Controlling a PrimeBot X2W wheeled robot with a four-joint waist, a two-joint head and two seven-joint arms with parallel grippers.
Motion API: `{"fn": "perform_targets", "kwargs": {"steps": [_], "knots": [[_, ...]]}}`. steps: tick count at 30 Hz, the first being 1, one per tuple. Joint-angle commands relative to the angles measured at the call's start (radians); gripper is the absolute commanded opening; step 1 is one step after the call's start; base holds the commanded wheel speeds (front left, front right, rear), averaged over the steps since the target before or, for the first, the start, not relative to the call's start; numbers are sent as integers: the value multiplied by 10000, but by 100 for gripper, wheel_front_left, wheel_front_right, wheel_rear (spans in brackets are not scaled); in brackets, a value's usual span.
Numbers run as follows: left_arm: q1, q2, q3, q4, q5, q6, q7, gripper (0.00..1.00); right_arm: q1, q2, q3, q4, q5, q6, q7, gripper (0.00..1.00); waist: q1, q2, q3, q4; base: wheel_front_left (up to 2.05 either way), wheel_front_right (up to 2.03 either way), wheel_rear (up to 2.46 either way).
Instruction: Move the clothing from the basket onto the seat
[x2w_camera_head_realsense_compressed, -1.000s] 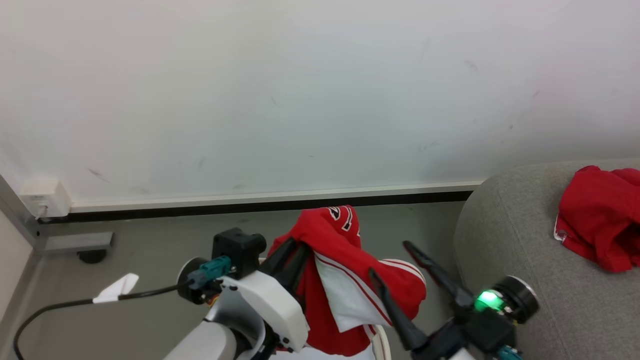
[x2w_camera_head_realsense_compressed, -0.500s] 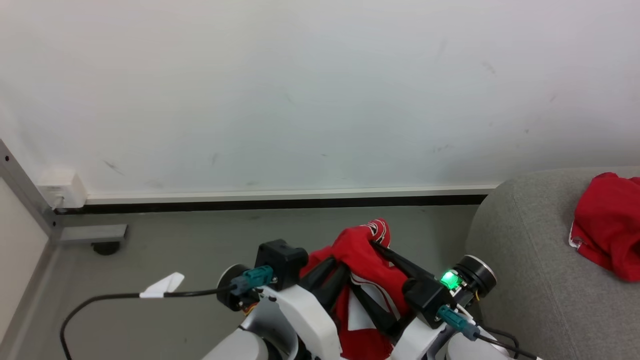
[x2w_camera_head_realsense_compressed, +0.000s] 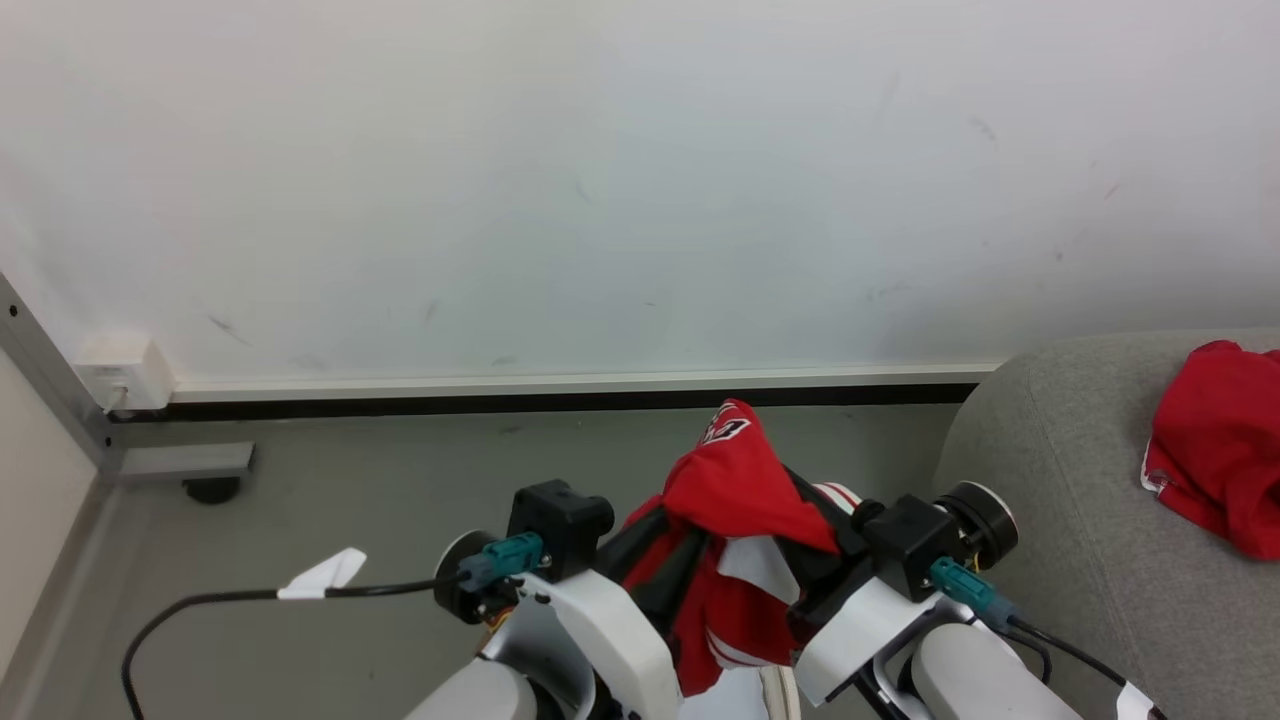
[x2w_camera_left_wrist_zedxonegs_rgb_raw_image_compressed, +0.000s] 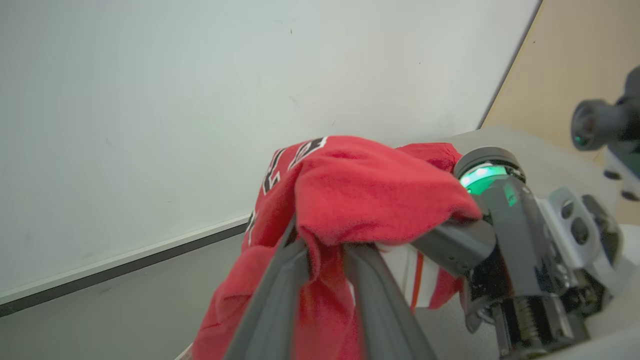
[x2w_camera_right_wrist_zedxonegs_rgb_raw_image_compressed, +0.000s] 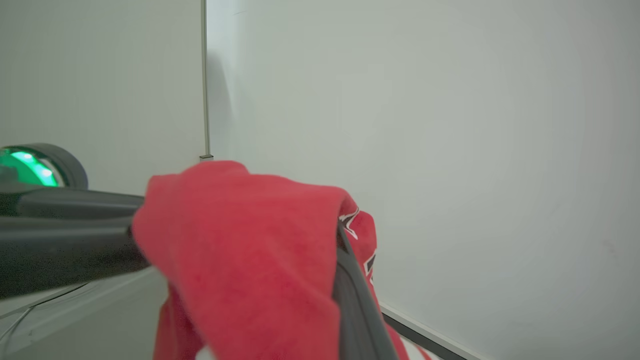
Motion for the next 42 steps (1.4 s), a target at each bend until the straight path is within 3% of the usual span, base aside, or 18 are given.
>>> {"fn": "perform_targets", "kwargs": {"steps": [1,14,23,30,42], "knots": [[24,36,5,59,-140,44,-82,100,142,-15,-169,-21,129,-26,-44,0,0,0,2,-23,0,0,0],[317,-23,-234,200,-37,55,-405,100,188,-12,-1903,-45,-111,-26,-41,0,0,0,34,-177,0,0,0],[334,-32,-216,347,-90,138,-617,100,227,-12,-2308,-69,-342,-26,-41,0,0,0,65,-543,0,0,0],[360,-7,-235,345,-80,159,-727,100,317,-61,-2528,-303,-606,-26,-42,0,0,0,210,-1313,0,0,0],[186,-187,-333,441,71,136,-1194,100,1008,-736,-3085,-1501,-729,-26,-40,0,0,0,564,-2952,0,0,0]]}}
